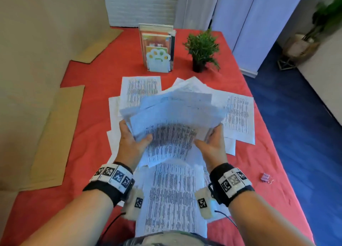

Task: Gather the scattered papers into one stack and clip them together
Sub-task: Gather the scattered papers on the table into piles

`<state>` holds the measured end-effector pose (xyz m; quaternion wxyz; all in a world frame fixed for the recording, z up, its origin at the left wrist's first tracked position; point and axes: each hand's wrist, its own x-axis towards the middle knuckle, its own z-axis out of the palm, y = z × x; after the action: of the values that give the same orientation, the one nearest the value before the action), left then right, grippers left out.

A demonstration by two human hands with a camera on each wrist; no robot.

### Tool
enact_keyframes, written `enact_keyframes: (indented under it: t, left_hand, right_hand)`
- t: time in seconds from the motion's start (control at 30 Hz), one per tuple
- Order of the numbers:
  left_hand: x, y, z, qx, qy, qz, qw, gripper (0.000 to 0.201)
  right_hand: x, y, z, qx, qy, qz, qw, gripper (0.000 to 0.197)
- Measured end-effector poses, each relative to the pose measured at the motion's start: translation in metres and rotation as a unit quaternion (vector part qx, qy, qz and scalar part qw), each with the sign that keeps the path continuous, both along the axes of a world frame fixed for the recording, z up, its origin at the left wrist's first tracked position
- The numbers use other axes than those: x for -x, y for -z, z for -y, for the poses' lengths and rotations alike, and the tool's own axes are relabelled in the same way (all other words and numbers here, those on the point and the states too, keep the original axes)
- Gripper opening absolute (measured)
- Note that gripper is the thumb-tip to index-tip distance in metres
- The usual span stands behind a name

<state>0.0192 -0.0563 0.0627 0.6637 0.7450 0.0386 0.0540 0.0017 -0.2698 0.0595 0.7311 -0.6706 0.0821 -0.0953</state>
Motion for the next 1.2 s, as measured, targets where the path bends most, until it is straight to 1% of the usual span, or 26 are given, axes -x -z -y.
enact_keyframes:
  t: [0.03, 0.07, 0.17, 0.23, 0.3, 0.37, 0.4, 0.47, 0.53, 0.6, 0.63, 0.7, 0.73, 0.8, 0.83, 0.87, 0.9, 0.93, 0.97, 1.0, 1.03, 1.1, 1.13, 1.2]
  left_hand:
    - [0.001, -0.001, 0.005, 0.01, 0.001, -0.006, 1.0, 0.051]
    - [0.002, -0.003, 0.009, 0.011, -0.003, 0.005, 1.0, 0.048]
    - [0.001, -0.013, 0.021, 0.001, -0.022, 0.062, 0.998, 0.051]
    - [-0.002, -0.019, 0.024, 0.023, -0.02, 0.082, 0.996, 0.052]
    - [-0.003, -0.022, 0.025, 0.063, -0.029, 0.09, 0.994, 0.043]
    - [-0.003, -0.023, 0.025, 0.065, -0.045, 0.119, 0.99, 0.038]
    - [-0.004, -0.023, 0.025, 0.053, -0.06, 0.126, 0.989, 0.039]
    - [-0.007, -0.027, 0.03, 0.041, -0.099, 0.123, 0.987, 0.038]
    - [-0.015, -0.033, 0.034, 0.051, -0.141, 0.122, 0.981, 0.031]
    - [-0.022, -0.039, 0.036, 0.058, -0.169, 0.131, 0.975, 0.022]
    - [-0.025, -0.041, 0.036, 0.068, -0.17, 0.137, 0.973, 0.018]
    - [-0.026, -0.043, 0.039, 0.089, -0.157, 0.145, 0.973, 0.016]
    - [-0.027, -0.043, 0.039, 0.086, -0.15, 0.153, 0.973, 0.015]
    - [-0.024, -0.043, 0.039, 0.076, -0.117, 0.18, 0.974, 0.015]
    - [-0.023, -0.041, 0.036, 0.065, -0.088, 0.194, 0.975, 0.023]
    - [-0.022, -0.037, 0.031, 0.049, -0.056, 0.199, 0.977, 0.035]
    - [-0.023, -0.03, 0.025, 0.023, -0.031, 0.186, 0.982, 0.048]
    - [-0.024, -0.019, 0.018, -0.005, -0.012, 0.155, 0.988, 0.058]
    - [-0.025, -0.008, 0.01, -0.027, 0.001, 0.107, 0.994, 0.063]
    - [-0.025, 0.0, 0.005, -0.039, 0.008, 0.061, 0.997, 0.064]
    - [-0.025, 0.007, 0.002, -0.039, 0.007, 0.03, 0.999, 0.06]
    - [-0.024, 0.012, 0.002, -0.005, 0.002, 0.009, 1.0, 0.044]
    - [-0.024, 0.012, 0.004, 0.013, 0.003, 0.007, 1.0, 0.038]
    - [-0.021, 0.011, 0.011, 0.02, 0.009, 0.013, 1.0, 0.036]
  right_hand:
    - [0.0, 0.001, -0.001, 0.011, 0.004, 0.0, 1.0, 0.068]
    - [-0.001, 0.001, -0.004, 0.024, 0.012, 0.004, 1.0, 0.065]
    - [-0.003, -0.004, -0.009, 0.038, 0.042, 0.034, 0.998, 0.059]
    - [-0.005, -0.005, -0.008, 0.023, 0.058, 0.044, 0.997, 0.057]
    - [-0.003, -0.003, -0.005, 0.005, 0.064, 0.047, 0.997, 0.058]
    - [0.0, -0.002, 0.0, -0.004, 0.061, 0.055, 0.997, 0.058]
    - [0.0, -0.002, 0.002, -0.001, 0.062, 0.06, 0.996, 0.059]
    - [-0.001, -0.004, 0.003, 0.015, 0.059, 0.085, 0.994, 0.072]
    - [-0.005, -0.006, 0.003, 0.052, 0.053, 0.127, 0.989, 0.089]
    - [-0.01, -0.01, 0.005, 0.108, 0.061, 0.163, 0.979, 0.093]
    - [-0.012, -0.01, 0.006, 0.13, 0.062, 0.17, 0.975, 0.092]
    - [-0.015, -0.009, 0.009, 0.169, 0.058, 0.178, 0.968, 0.08]
    - [-0.016, -0.007, 0.01, 0.172, 0.055, 0.176, 0.968, 0.077]
    - [-0.016, -0.006, 0.01, 0.127, 0.051, 0.146, 0.98, 0.078]
    - [-0.016, -0.006, 0.009, 0.102, 0.054, 0.128, 0.985, 0.079]
    - [-0.017, -0.008, 0.009, 0.081, 0.06, 0.118, 0.988, 0.079]
    - [-0.018, -0.01, 0.009, 0.061, 0.064, 0.116, 0.989, 0.078]
    - [-0.019, -0.012, 0.009, 0.044, 0.07, 0.122, 0.989, 0.076]
    - [-0.02, -0.014, 0.008, 0.027, 0.078, 0.135, 0.987, 0.072]
    - [-0.021, -0.015, 0.008, 0.01, 0.083, 0.145, 0.986, 0.069]
    - [-0.022, -0.017, 0.008, -0.005, 0.078, 0.149, 0.986, 0.066]
    - [-0.022, -0.017, 0.006, -0.012, 0.063, 0.148, 0.987, 0.069]
    - [-0.021, -0.015, 0.006, 0.001, 0.056, 0.152, 0.987, 0.073]
    - [-0.018, -0.011, 0.005, 0.074, 0.065, 0.183, 0.978, 0.085]
